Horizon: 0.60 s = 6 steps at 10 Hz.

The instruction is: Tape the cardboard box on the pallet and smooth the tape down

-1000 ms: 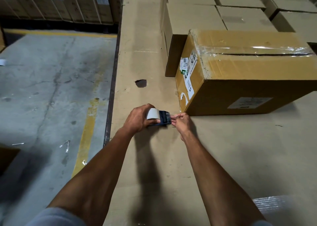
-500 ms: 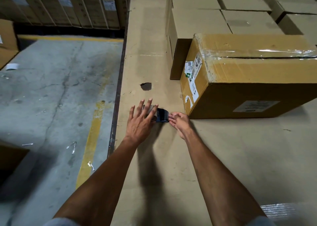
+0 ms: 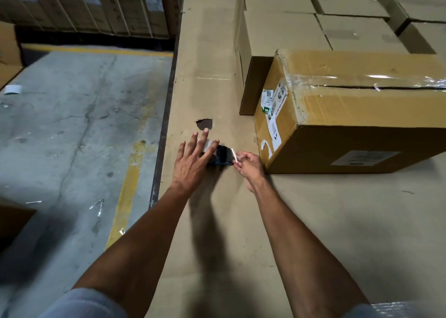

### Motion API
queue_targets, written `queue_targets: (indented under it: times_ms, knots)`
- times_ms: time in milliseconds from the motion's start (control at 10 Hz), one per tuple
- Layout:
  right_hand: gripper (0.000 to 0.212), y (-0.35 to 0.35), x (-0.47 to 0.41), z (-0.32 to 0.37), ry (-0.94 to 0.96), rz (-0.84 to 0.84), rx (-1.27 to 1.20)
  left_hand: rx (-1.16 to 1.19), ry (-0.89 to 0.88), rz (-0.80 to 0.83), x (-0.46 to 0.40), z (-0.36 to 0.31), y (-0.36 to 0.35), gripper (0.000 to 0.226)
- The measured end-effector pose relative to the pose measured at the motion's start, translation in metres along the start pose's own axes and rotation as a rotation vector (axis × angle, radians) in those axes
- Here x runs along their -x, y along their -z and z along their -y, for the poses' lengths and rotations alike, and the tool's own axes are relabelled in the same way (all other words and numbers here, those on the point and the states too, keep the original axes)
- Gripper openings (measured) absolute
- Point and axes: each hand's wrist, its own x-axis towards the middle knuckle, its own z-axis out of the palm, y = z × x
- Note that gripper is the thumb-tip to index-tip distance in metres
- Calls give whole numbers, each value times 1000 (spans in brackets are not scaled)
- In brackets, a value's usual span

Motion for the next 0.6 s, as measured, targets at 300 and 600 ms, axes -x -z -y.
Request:
queue_targets:
  times_ms: [300, 600]
  knots:
    - [32, 3, -5, 8, 142, -102, 232, -23, 26, 14, 1, -3, 5, 89]
    - [35, 26, 78, 41, 433, -190, 594, -7, 47, -94, 42, -47, 52, 77]
